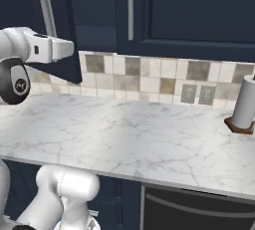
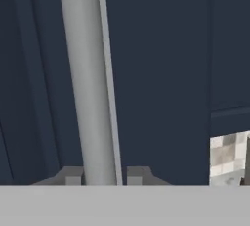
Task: Move the syrup bottle and condiment bottle from the cabinet to the dining counter.
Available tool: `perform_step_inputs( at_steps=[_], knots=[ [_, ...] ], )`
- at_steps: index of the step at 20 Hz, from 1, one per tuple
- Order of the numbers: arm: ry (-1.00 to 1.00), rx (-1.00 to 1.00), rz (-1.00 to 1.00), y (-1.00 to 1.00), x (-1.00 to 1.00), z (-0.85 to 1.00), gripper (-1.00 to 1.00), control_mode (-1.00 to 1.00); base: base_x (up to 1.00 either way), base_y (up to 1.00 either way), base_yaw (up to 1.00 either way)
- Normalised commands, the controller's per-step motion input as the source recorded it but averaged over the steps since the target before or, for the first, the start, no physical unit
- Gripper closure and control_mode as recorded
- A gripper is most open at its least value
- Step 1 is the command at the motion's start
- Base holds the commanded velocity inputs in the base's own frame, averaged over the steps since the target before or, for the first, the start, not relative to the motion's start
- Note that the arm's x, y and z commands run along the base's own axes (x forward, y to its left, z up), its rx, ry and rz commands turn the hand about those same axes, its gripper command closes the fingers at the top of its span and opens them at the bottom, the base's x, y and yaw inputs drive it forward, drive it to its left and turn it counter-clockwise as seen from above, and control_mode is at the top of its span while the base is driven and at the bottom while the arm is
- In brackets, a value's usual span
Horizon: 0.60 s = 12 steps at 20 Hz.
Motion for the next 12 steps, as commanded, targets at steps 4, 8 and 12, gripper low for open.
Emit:
perform_step_inputs(
  at_steps=[4,8,12],
  knots=[
    [-0.16,0.00,-0.02,0.00,-1.00,0.00,1.00,-1.00,0.00,0.00,0.00],
    [-0.09,0.00,-0.03,0.18,-0.97,-0.01,-1.00,-1.00,0.00,0.00,0.00],
    [-0.12,0.00,-0.09,0.09,-0.93,0.00,-1.00,-1.00,0.00,0.00,0.00]
  ],
)
